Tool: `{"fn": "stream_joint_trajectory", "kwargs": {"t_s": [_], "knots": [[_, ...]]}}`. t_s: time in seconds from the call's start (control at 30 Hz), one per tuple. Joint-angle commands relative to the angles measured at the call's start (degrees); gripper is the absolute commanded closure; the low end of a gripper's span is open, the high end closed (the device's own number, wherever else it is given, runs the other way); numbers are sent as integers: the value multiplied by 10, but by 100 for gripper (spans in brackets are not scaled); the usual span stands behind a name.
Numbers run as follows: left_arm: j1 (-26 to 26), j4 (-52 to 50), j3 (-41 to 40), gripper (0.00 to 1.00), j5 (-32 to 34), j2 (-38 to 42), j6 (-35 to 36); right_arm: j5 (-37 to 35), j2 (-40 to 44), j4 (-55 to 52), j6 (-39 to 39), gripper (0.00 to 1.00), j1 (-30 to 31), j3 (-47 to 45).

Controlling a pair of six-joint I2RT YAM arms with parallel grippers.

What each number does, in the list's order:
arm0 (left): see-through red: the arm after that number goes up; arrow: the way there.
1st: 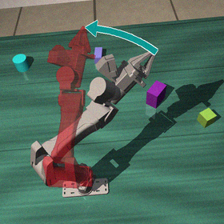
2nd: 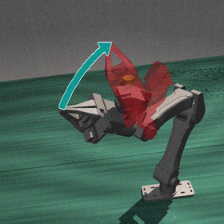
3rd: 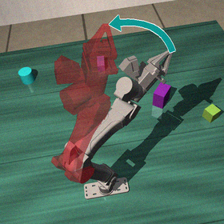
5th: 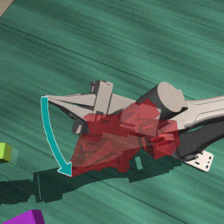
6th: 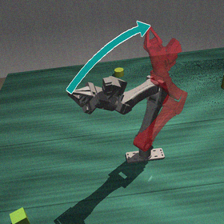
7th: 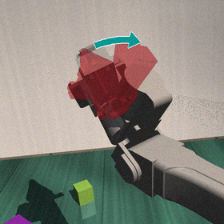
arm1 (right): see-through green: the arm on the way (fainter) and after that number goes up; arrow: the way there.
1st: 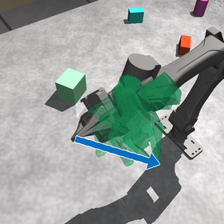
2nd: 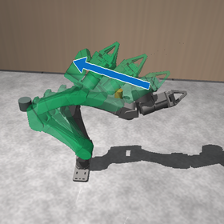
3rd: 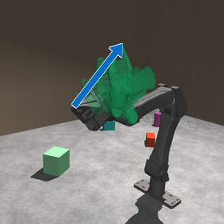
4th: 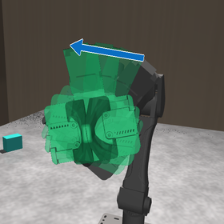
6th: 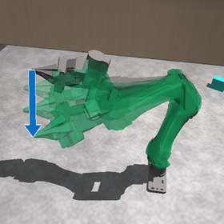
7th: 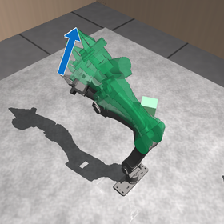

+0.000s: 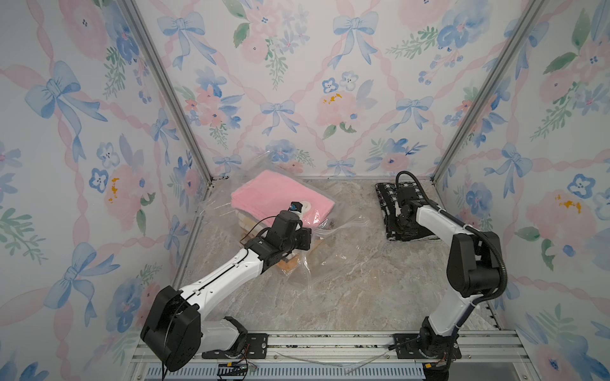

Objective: Take the blanket out of the vacuum bag
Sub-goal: Place the blanket at the corner of the board.

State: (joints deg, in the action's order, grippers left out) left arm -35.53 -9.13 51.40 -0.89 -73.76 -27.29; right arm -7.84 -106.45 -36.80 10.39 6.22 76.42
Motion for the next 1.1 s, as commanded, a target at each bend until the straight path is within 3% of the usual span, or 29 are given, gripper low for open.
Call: {"fn": "stream_joint_trajectory", "kwargs": {"t_s": [0.0,0.1,0.3,0.4,0.6,0.83,1.07], "knots": [[-4,-13,-12,100,7,15,-8,-17,-31,-6,-17,35,3,18],[-4,-13,-12,100,9,14,-9,-15,-45,-9,-11,44,1,14],[-4,-13,-10,100,8,9,-6,29,-31,3,25,73,-45,-32],[-5,-13,-11,100,9,8,-6,47,-14,7,38,79,-77,-55],[-7,-12,-13,100,8,5,-7,67,16,0,58,85,-109,-93],[-9,-13,-6,100,9,6,-3,116,45,21,73,85,-90,-142],[-9,-16,17,100,-11,0,16,108,61,5,56,79,-77,-134]]}}
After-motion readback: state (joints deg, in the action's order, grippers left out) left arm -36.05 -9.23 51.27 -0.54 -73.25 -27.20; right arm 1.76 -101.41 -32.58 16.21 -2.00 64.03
